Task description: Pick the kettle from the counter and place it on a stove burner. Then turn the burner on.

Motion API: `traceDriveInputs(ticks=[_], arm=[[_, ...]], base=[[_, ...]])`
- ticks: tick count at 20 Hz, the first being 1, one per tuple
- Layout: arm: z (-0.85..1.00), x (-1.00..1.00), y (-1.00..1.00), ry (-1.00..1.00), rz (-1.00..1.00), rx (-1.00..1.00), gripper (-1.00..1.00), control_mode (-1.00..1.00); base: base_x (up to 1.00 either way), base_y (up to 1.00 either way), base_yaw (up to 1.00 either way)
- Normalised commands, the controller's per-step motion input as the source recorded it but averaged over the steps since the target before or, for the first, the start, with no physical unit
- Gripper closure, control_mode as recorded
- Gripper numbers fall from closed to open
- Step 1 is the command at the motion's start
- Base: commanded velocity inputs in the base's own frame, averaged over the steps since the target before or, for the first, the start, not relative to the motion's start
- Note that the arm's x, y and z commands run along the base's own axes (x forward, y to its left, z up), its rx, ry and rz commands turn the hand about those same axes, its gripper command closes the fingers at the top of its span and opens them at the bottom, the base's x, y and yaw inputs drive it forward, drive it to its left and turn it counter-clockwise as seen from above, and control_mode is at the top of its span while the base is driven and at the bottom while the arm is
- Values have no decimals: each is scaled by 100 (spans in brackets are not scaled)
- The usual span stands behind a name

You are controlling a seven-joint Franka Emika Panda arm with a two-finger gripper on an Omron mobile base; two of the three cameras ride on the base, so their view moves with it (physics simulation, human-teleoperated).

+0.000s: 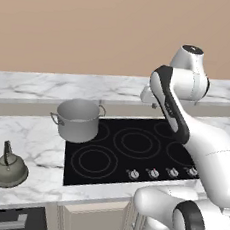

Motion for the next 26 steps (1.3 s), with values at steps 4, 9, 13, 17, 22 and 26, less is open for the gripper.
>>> traceDriveInputs(ticks=[4, 9, 13, 17, 22, 26], arm=[[0, -9, 2, 0, 0, 0, -100, -100], [0, -22, 13, 0, 0, 0, -100, -100], [0, -31, 13, 0, 0, 0, -100, -100], [0, -40, 23, -2, 0, 0, -100, -100], [0, -38, 29, -1, 0, 0, -100, -100], [-2, -34, 35, 0, 0, 0, -100, -100]], base=[[0, 0, 0], [0, 0, 0], [0, 0, 0], [0, 0, 0], [0, 0, 0], [0, 0, 0]])
